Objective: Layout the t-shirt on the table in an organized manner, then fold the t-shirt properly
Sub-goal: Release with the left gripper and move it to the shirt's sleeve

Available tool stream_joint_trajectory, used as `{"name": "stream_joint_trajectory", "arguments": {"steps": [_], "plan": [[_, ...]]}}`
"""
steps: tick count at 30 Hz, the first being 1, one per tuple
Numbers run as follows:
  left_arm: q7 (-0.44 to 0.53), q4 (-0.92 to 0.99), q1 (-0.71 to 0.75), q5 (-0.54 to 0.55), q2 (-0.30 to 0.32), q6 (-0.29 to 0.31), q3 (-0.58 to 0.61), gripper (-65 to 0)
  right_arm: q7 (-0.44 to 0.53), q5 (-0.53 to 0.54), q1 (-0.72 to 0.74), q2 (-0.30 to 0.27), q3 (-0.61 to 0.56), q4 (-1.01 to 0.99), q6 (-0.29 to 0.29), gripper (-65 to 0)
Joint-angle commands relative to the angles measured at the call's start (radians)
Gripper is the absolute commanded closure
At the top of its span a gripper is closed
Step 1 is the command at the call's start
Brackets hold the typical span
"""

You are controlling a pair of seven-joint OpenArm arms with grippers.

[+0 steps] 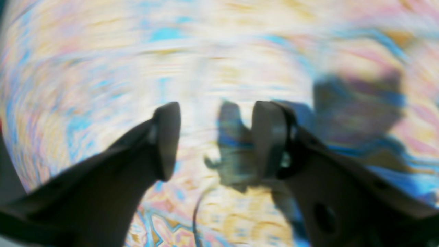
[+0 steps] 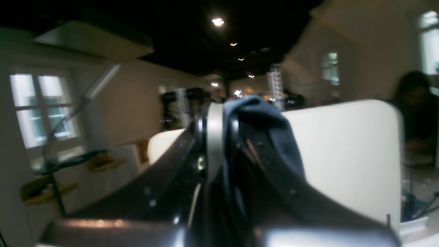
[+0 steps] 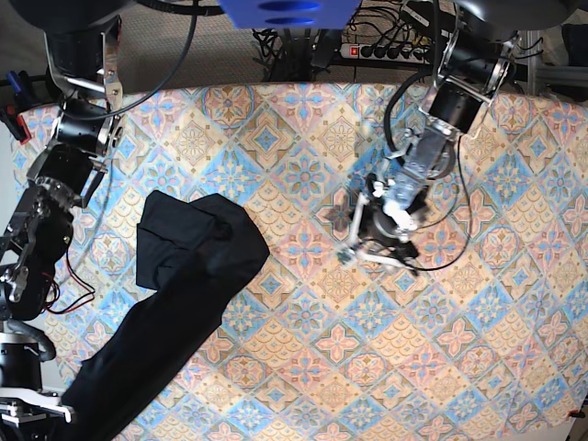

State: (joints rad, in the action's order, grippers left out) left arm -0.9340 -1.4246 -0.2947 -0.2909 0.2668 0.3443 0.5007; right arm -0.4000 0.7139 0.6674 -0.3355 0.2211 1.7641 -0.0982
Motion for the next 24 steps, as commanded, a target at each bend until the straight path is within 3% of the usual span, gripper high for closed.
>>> {"name": "stream_joint_trajectory", "arguments": {"steps": [1,6,13,15,21,24], "plan": [[-0.003,0.002,-0.034,-0.017,-0.018,-0.011,0.040,-38.0,0.028,0.008,0.059,-0.009,0.001,-0.007,-0.008,0.0],[-0.035,0.046,-0.059,-0.026,-0.068,-0.009,0.217,-40.2,0.023,0.008,0.120,-0.009,-0.002,-0.083,-0.008,0.0],[0.025,0.124,-0.062,-0.023,-0.220,-0.012,0.229,-40.2,0.023,0.006,0.133,-0.009,-0.009,-0.085,-0.007,0.0],[0.053,0.124,-0.057,-0.023,-0.246,-0.014,0.197,-40.2,0.023,0.003,0.145,-0.010,-0.010,-0.088,-0.007,0.0],[0.097,0.126,-0.051,-0.020,-0.395,-0.012,-0.053,-40.2,0.028,-0.070,0.196,-0.010,-0.058,-0.117,-0.007,0.0],[0.097,0.166,-0.053,-0.021,-0.420,-0.014,-0.066,-40.2,0.029,-0.075,0.196,-0.009,-0.058,-0.123,-0.007,0.0]]}}
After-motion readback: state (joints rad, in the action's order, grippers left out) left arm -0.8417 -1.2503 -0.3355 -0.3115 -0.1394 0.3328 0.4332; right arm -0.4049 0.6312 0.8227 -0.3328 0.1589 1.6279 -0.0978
